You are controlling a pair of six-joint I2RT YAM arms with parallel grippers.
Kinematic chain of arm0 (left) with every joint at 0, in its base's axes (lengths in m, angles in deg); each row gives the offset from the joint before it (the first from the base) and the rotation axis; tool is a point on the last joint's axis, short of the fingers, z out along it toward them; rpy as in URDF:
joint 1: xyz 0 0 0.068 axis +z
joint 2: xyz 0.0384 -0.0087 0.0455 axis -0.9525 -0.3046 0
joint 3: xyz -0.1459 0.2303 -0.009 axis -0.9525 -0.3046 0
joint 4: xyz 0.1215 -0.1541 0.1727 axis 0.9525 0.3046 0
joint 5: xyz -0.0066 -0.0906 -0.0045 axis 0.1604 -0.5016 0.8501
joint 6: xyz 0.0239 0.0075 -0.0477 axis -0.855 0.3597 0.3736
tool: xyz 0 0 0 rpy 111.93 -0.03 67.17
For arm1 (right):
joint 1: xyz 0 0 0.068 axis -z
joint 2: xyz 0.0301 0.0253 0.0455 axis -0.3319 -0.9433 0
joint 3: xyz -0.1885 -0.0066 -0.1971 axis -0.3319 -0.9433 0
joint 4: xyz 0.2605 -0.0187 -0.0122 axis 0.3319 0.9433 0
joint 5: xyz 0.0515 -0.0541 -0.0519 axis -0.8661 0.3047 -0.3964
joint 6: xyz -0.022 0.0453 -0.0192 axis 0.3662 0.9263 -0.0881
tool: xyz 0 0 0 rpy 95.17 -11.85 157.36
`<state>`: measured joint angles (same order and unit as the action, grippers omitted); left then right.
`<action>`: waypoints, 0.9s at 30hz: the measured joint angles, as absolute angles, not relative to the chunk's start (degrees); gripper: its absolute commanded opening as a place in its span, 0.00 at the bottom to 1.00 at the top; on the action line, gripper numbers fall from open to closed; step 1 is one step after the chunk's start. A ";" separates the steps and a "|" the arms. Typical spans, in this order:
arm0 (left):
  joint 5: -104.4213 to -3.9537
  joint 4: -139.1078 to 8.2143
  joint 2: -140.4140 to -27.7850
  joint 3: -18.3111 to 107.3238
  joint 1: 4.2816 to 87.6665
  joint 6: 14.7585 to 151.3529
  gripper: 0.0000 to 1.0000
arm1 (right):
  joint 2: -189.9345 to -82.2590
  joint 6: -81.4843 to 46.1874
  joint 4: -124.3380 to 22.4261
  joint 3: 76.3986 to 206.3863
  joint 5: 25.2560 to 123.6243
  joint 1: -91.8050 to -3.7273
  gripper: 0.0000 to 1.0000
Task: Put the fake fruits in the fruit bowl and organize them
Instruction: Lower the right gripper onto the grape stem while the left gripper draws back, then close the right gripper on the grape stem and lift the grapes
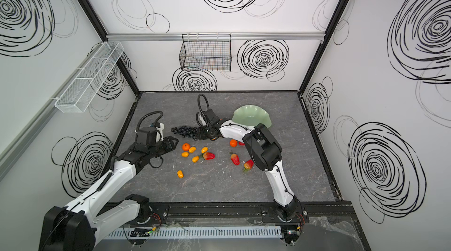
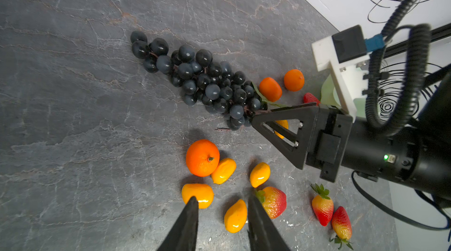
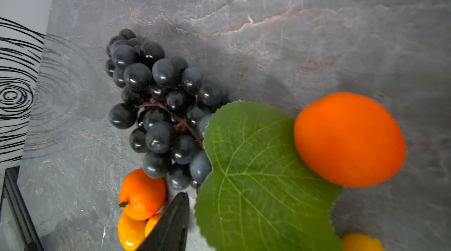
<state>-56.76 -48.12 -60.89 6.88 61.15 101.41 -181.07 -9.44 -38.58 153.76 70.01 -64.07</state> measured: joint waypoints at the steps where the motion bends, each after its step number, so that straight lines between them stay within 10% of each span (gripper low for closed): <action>1: -56.76 -48.12 -60.92 6.88 61.06 101.41 0.38 | -181.07 -9.44 -39.10 153.79 69.73 -63.98 0.47; 27: -56.70 -48.10 -61.53 6.88 60.01 101.41 0.37 | -182.40 -8.34 -43.08 154.16 66.34 -62.85 0.20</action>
<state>-56.70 -48.10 -61.53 6.88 60.01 101.41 -182.40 -8.34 -43.08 154.16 66.34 -62.85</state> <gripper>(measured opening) 0.372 0.215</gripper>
